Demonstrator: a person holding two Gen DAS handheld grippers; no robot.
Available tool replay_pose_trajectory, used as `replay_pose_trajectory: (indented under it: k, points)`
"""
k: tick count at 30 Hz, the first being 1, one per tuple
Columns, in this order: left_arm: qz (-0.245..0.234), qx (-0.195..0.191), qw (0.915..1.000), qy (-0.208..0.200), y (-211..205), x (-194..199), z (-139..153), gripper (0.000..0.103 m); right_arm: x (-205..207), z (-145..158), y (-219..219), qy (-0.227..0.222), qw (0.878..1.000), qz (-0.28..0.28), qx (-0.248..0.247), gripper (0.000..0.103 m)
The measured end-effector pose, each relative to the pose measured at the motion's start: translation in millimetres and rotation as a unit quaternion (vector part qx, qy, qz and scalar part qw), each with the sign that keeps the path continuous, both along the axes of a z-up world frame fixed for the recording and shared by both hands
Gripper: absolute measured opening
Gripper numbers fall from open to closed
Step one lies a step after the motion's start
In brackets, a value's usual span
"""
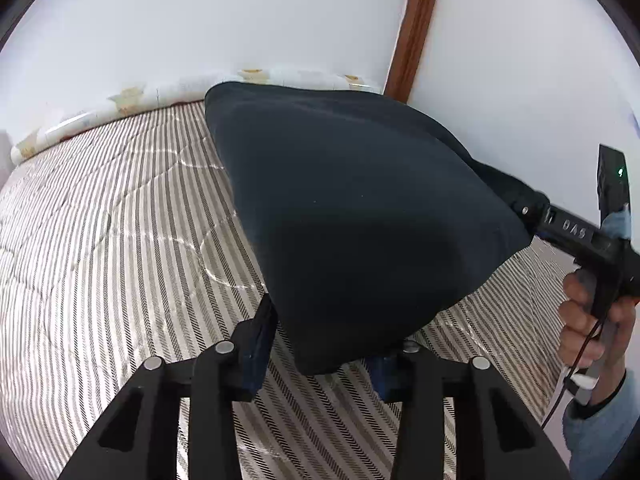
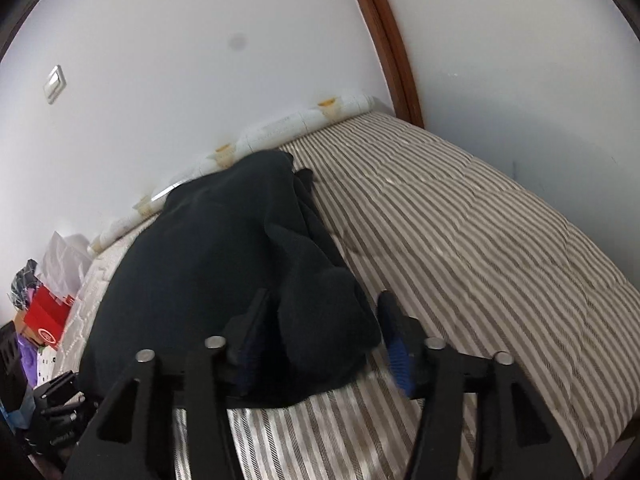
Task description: Fold small clothes
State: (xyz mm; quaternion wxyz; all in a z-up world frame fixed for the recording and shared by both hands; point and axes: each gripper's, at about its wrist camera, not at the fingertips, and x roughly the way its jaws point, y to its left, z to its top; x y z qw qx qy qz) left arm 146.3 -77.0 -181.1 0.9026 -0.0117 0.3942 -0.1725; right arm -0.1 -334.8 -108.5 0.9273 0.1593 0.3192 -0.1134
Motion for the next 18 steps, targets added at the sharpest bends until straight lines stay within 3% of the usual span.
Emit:
replay_pose_trajectory:
  k: [4, 7, 12, 18]
  points:
    - [0.009, 0.002, 0.9999, -0.008, -3.6, 1.4, -0.4, 0.025, 6.7, -10.5, -0.9, 0.019, 1.0, -0.012, -0.006, 0.06]
    - [0.012, -0.008, 0.9998, -0.015, 0.4, -0.7, 2.0, 0.02, 16.6, -15.3, -3.5, 0.016, 1.0, 0.007, 0.026, 0.023]
    - [0.022, -0.023, 0.9992, -0.025, 14.0, -8.4, 12.6, 0.016, 27.0, -9.0, 10.2, 0.013, 1.0, 0.007, -0.014, 0.019]
    - [0.048, -0.028, 0.9976, -0.042, 46.9, -19.0, 26.0, 0.015, 46.3, -5.2, 20.0, 0.014, 0.999, 0.028, 0.027, 0.018]
